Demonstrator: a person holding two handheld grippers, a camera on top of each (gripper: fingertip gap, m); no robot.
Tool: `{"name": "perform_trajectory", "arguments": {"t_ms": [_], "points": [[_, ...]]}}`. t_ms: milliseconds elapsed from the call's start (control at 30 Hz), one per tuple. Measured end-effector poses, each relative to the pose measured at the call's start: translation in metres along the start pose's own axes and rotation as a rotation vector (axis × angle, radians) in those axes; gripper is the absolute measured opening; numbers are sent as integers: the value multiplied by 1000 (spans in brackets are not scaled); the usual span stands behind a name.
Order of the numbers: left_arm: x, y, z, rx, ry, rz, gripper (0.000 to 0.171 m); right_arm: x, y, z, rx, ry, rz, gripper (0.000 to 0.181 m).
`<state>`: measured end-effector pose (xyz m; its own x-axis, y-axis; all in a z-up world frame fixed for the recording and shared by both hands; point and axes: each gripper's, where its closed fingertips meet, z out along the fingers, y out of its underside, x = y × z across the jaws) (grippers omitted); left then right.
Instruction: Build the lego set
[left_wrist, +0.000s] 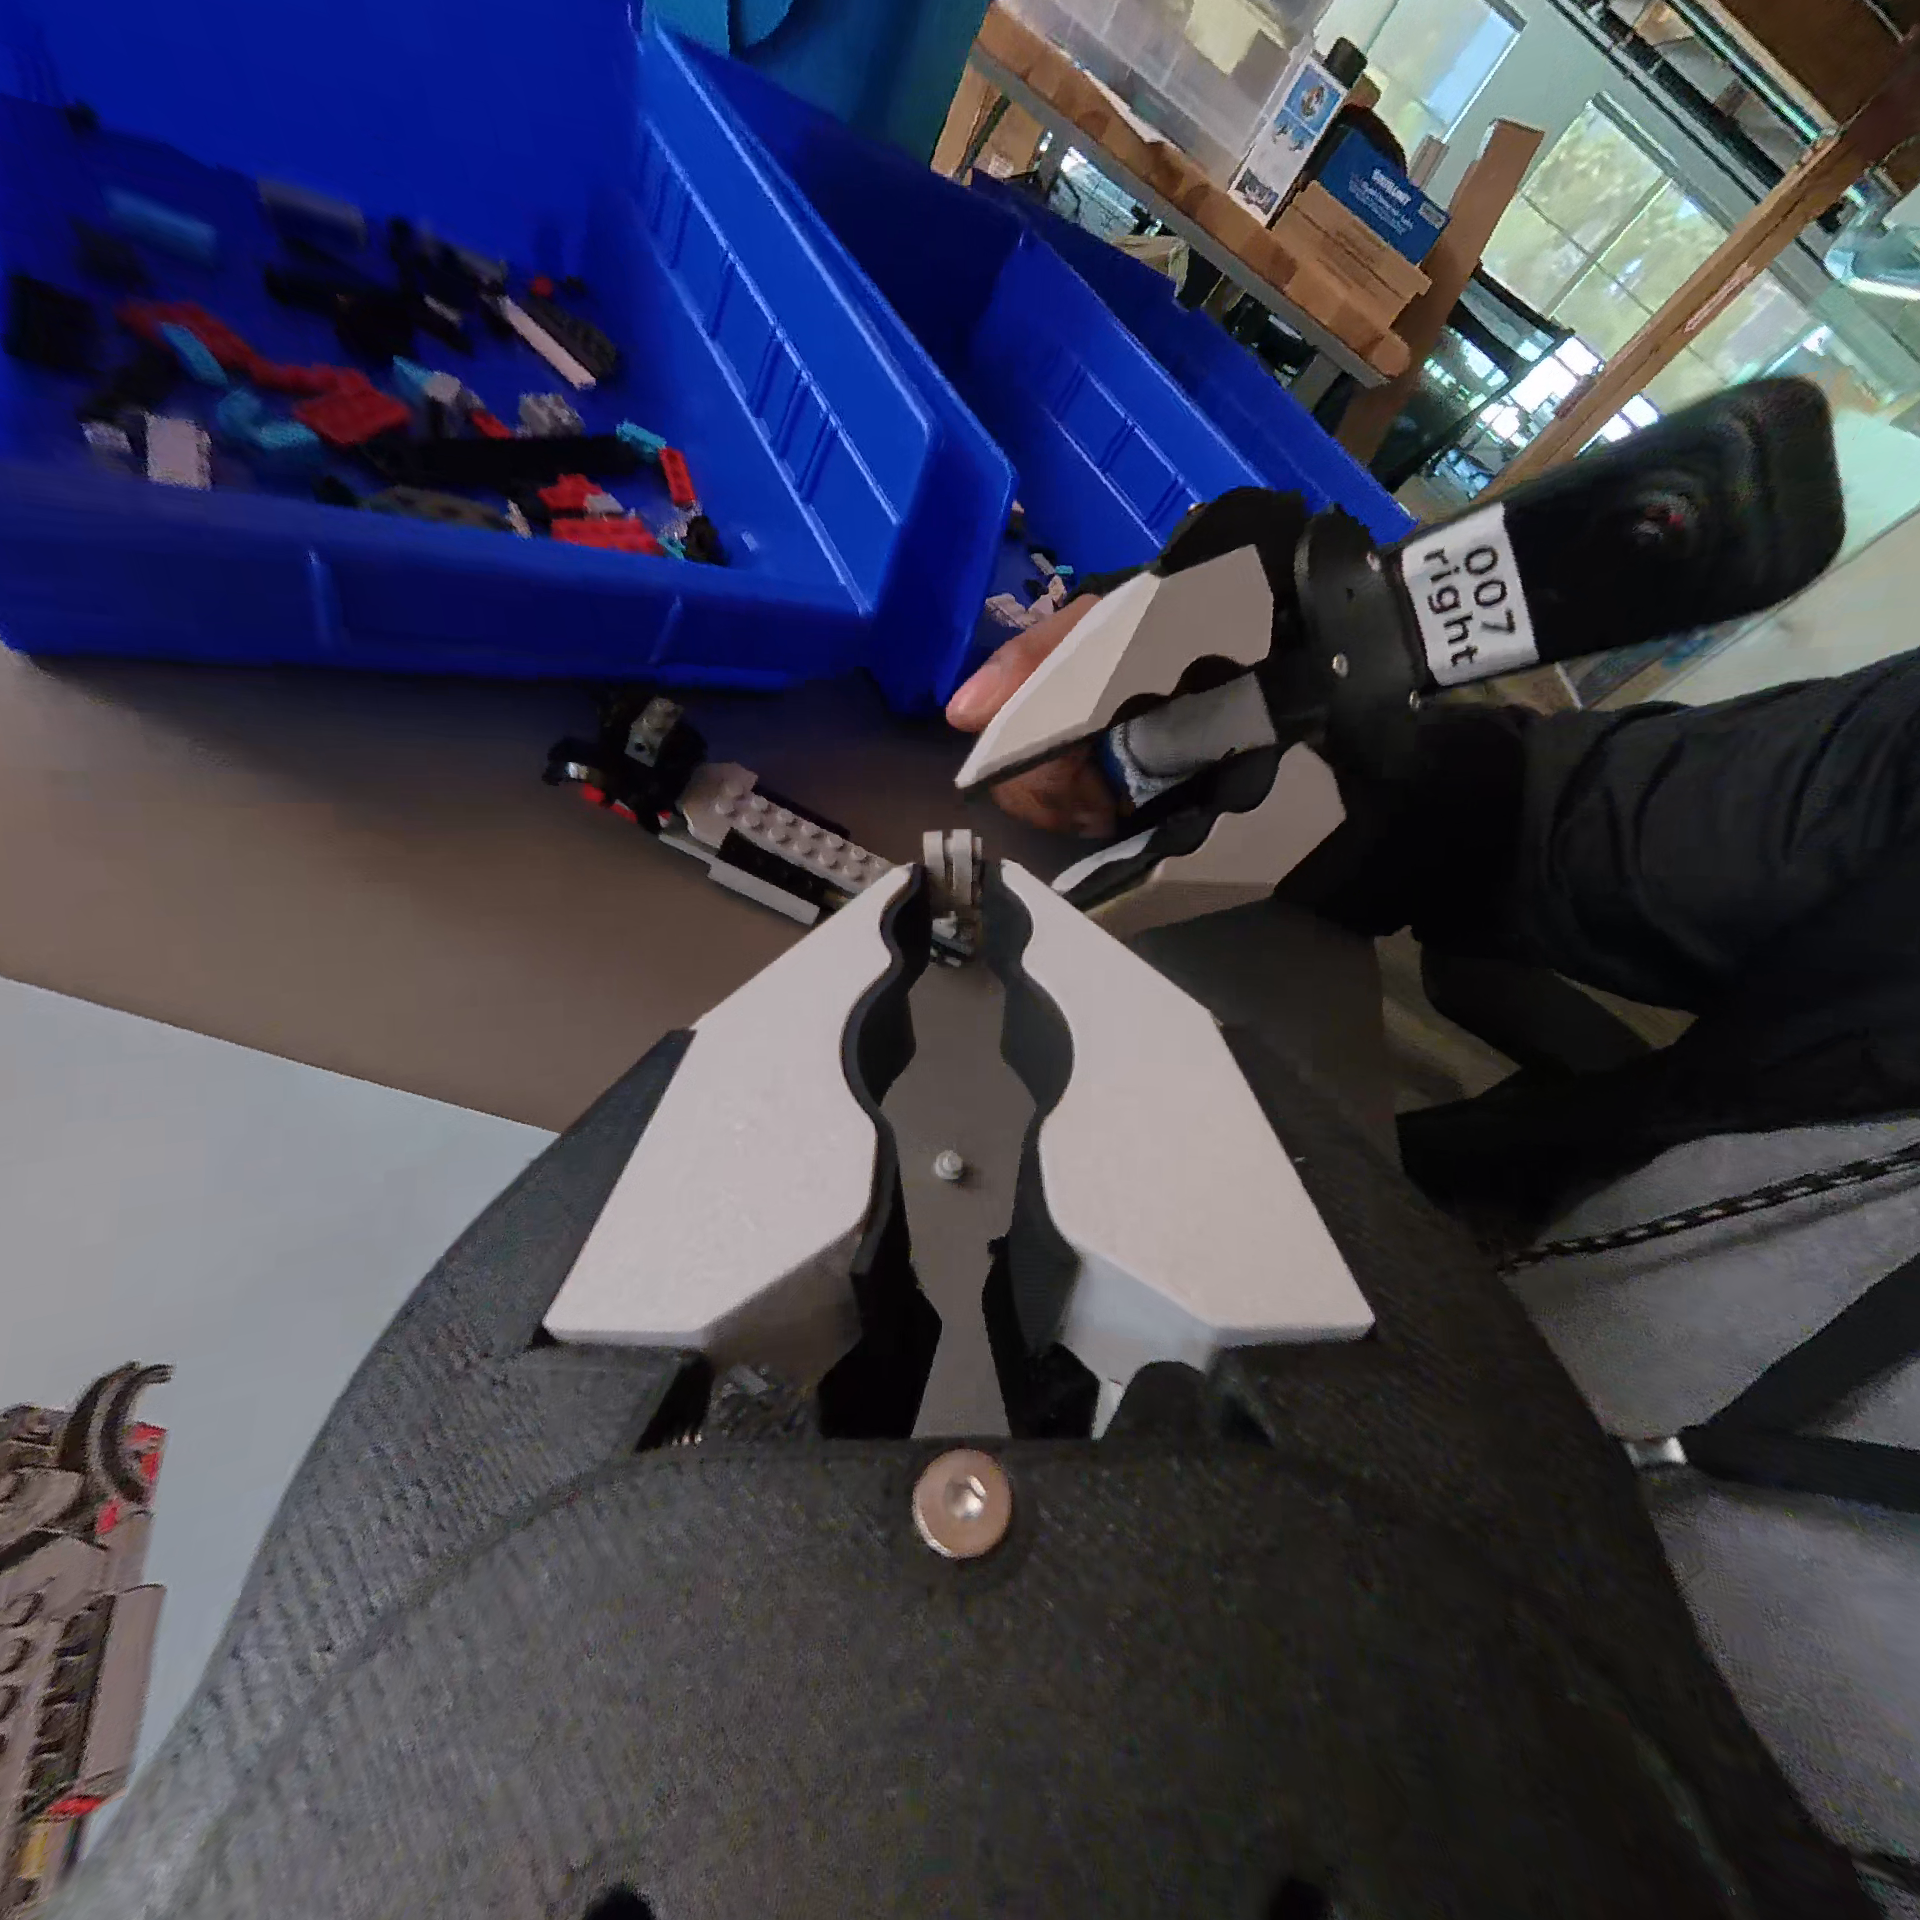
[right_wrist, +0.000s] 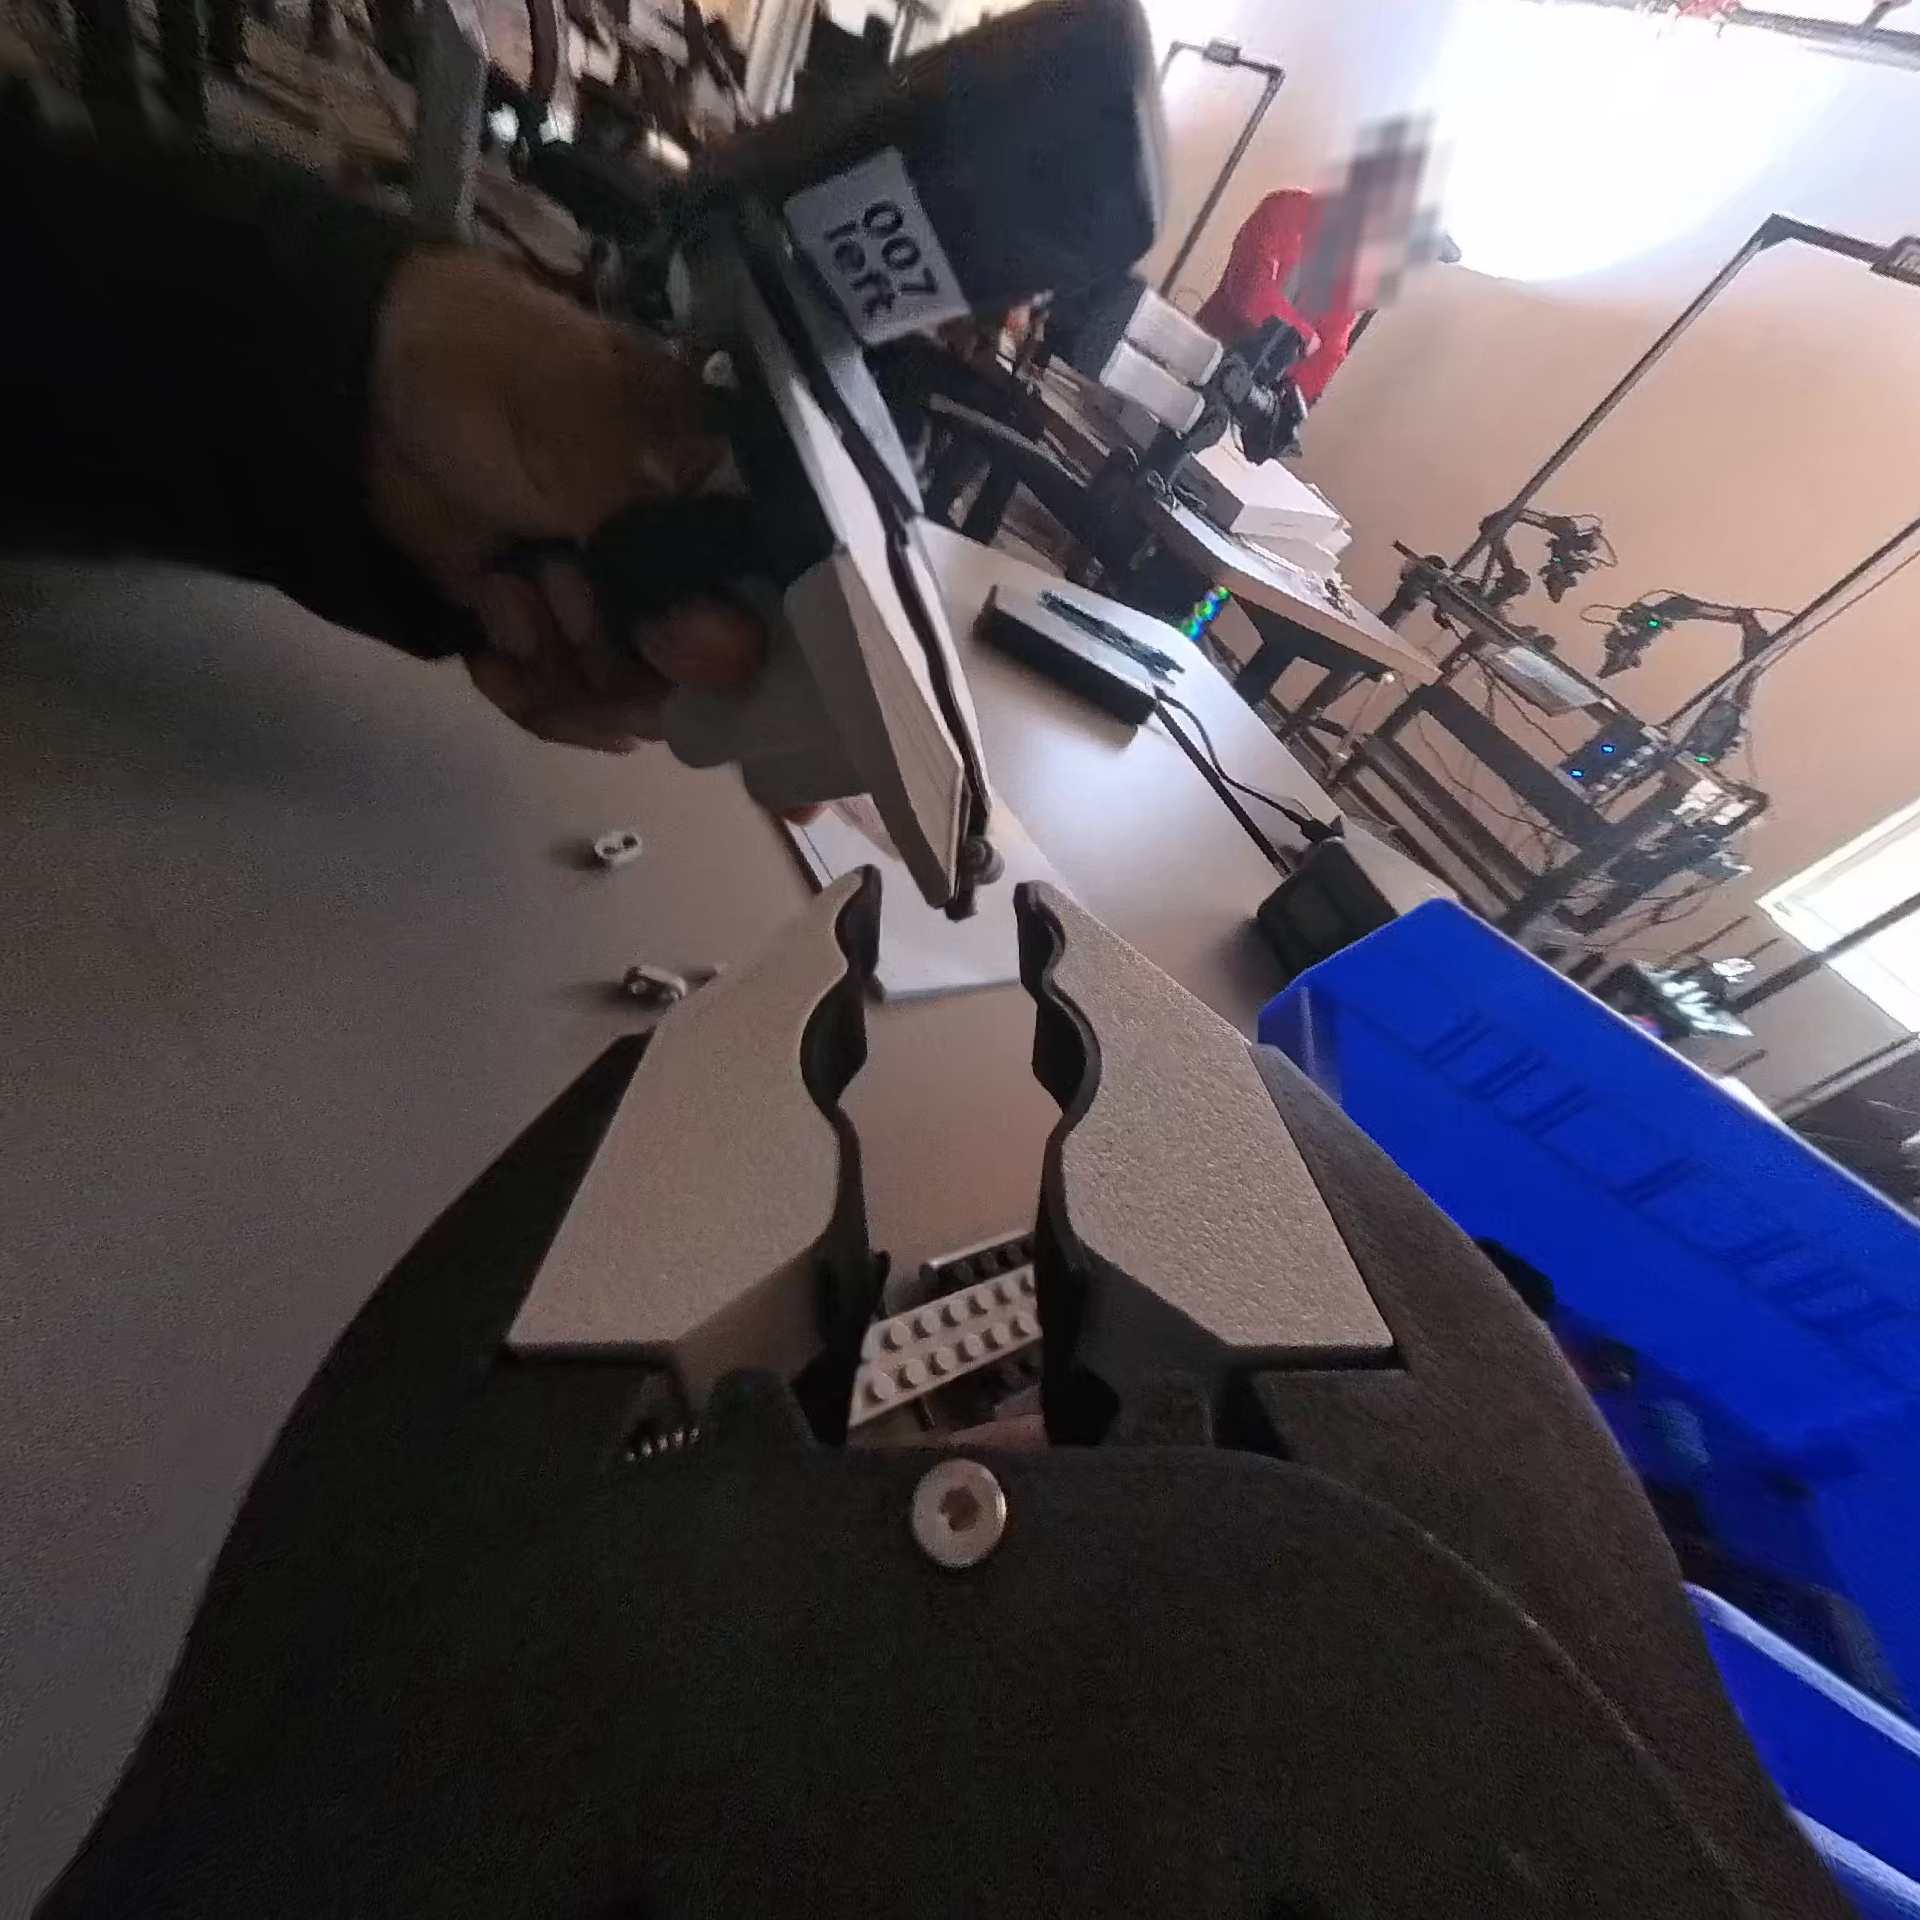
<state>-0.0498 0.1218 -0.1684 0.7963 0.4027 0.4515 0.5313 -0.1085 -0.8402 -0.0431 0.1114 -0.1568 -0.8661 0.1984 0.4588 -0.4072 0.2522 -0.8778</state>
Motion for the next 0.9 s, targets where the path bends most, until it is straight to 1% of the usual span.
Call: {"name": "perform_trajectory", "arguments": {"t_ms": [133, 267, 367, 467, 567, 900], "points": [[-1, 0, -4, -14, -20, 131, 10, 5, -9, -4, 57, -24, 134, 27], [3, 1, -8, -31, -35, 281, 10, 5, -15, -7, 103, -73, 236, 22], [13, 2, -9, -35, -7, 384, 10, 0, -20, -9, 134, -133, 284, 19], [24, 5, -8, -43, 13, 500, 10, -9, -22, -10, 146, -191, 290, 17], [28, 8, -6, -48, 31, 532, 10, -16, -23, -10, 152, -223, 276, 17], [33, 11, -8, -55, 41, 615, 10, -21, -24, -11, 162, -265, 298, 16]]}}
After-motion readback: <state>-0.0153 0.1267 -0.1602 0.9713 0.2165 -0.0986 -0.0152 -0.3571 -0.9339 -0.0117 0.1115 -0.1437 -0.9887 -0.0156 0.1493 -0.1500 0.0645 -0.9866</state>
